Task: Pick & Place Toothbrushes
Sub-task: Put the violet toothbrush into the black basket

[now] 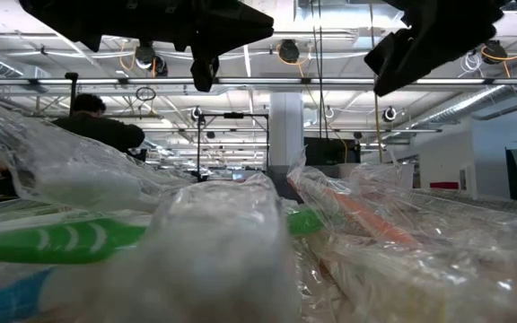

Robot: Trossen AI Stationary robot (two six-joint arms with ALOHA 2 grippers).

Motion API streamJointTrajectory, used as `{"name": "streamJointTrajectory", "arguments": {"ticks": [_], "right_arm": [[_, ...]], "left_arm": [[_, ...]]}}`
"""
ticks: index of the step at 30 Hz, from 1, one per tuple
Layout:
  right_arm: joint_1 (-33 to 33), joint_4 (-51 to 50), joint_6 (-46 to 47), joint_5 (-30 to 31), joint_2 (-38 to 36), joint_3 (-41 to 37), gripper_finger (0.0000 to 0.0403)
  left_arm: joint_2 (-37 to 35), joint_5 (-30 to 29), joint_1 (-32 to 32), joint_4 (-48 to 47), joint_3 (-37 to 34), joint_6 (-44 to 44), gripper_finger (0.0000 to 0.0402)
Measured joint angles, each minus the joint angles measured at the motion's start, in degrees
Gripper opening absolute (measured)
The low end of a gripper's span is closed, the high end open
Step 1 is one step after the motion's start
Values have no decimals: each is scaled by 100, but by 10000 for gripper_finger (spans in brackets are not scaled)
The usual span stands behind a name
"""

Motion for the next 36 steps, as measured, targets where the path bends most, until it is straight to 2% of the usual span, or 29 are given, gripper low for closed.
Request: {"name": "streamJointTrajectory", "arguments": {"ticks": [11,25,31,36], "right_arm": [[688,942,-1235,1503,1590,-2,134],[735,1572,-1523,1532,2349,-2,134],[737,2132,-1723,1664,2765,-2,133],[735,2216,-1734,1820,2878,0,103]], "left_arm": [[0,0,-129,-59,0,17,42],[0,-2,-131,-131,0,20,42],[0,-4,-129,-131,0,21,42],[0,-7,-129,-138,0,24,42]]}}
